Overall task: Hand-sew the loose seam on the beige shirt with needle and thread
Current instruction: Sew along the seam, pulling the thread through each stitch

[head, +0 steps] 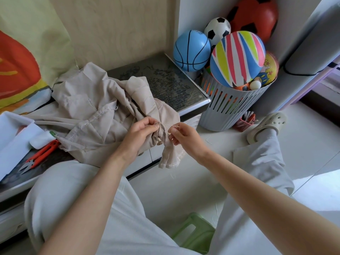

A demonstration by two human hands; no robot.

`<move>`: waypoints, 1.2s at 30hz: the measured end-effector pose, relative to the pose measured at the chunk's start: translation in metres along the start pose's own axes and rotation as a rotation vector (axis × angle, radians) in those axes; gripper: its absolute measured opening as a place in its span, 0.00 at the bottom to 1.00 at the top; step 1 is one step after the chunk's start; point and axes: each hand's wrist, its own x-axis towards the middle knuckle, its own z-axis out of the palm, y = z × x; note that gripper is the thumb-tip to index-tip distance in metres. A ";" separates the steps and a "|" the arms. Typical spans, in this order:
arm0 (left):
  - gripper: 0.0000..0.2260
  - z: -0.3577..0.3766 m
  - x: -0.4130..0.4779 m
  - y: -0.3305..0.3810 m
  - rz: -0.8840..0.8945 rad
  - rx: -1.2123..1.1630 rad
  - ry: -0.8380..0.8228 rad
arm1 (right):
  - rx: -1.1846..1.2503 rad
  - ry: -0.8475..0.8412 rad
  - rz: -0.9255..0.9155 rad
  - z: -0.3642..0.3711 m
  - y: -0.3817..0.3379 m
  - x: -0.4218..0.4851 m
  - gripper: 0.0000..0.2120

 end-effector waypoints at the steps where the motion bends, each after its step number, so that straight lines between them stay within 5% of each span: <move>1: 0.09 0.000 0.000 0.000 0.002 0.000 0.002 | 0.023 0.008 -0.008 -0.003 0.000 -0.001 0.11; 16: 0.10 -0.002 -0.001 0.003 -0.029 -0.051 0.061 | 0.079 0.006 -0.097 -0.004 -0.007 -0.004 0.11; 24: 0.09 0.004 -0.002 0.001 -0.096 -0.080 -0.077 | 0.085 0.000 -0.098 0.012 -0.016 0.000 0.11; 36: 0.09 0.006 -0.003 -0.001 -0.106 0.030 0.017 | -0.498 0.116 -0.366 0.008 -0.014 -0.003 0.05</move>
